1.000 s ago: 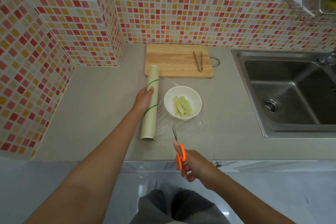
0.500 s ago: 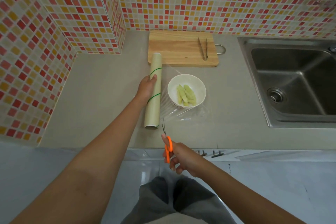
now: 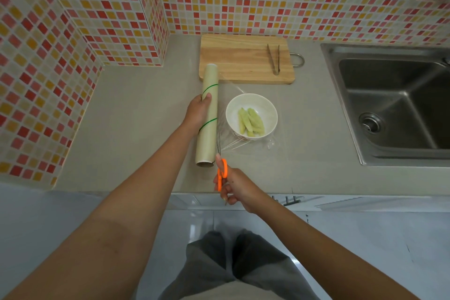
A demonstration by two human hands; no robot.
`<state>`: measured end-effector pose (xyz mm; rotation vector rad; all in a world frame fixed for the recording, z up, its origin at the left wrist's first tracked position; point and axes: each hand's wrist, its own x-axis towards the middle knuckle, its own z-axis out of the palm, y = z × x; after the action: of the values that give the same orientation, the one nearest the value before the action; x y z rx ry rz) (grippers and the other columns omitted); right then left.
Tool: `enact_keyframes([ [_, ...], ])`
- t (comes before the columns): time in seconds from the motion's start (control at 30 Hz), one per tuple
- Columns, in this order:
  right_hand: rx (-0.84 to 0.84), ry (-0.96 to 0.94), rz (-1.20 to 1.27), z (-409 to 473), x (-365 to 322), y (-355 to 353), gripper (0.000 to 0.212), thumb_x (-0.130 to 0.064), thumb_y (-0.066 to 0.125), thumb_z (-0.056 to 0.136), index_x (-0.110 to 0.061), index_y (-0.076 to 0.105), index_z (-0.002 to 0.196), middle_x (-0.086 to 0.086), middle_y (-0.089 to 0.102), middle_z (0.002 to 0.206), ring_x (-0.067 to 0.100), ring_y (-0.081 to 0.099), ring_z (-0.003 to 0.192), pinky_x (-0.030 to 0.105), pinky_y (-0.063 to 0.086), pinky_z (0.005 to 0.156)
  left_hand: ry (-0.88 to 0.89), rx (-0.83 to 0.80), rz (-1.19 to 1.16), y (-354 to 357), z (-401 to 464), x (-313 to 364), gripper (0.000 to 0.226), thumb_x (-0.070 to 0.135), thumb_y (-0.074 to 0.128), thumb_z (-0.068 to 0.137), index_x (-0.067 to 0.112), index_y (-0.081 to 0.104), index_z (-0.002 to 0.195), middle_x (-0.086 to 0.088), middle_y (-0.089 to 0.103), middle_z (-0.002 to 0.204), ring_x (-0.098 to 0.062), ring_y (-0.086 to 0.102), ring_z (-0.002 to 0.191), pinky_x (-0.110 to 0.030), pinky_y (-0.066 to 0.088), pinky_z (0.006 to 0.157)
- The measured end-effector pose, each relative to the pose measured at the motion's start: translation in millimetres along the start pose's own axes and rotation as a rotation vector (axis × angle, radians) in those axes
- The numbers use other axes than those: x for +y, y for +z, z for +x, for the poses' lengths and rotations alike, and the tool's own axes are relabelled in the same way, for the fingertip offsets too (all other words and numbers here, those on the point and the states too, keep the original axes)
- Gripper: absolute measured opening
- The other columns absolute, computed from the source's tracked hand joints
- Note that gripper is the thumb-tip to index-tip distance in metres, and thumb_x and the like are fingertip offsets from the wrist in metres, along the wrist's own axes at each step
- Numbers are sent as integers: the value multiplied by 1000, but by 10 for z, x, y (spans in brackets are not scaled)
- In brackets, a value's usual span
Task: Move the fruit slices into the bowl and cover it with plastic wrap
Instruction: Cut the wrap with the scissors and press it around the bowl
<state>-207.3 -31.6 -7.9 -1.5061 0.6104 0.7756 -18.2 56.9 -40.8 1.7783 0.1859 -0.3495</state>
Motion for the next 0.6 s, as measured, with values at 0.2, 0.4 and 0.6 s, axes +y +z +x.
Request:
enact_keyframes([
  [0.2,35,-19,-8,30,-12,1,63,-72,39,84,-12,55,75,5,57,72,14,47,52,24,35,50,0,0,4,11,-20,18,27,34,42,99,11,57,99,-5,57,89,-20,53,82,-32,42,78],
  [0.4,83,-99,17,50,47,16,56,-65,43,87,-11,54,73,5,55,66,12,44,45,22,34,48,-7,6,14,21,8,24,28,35,42,99,11,56,97,-3,57,84,-22,53,84,-33,43,78],
  [0.6,90,-67,24,79,30,18,61,-70,41,85,-12,55,75,6,56,70,14,46,49,22,36,49,-12,13,2,37,4,29,28,34,41,99,10,56,97,0,55,79,-20,52,79,-32,41,75],
])
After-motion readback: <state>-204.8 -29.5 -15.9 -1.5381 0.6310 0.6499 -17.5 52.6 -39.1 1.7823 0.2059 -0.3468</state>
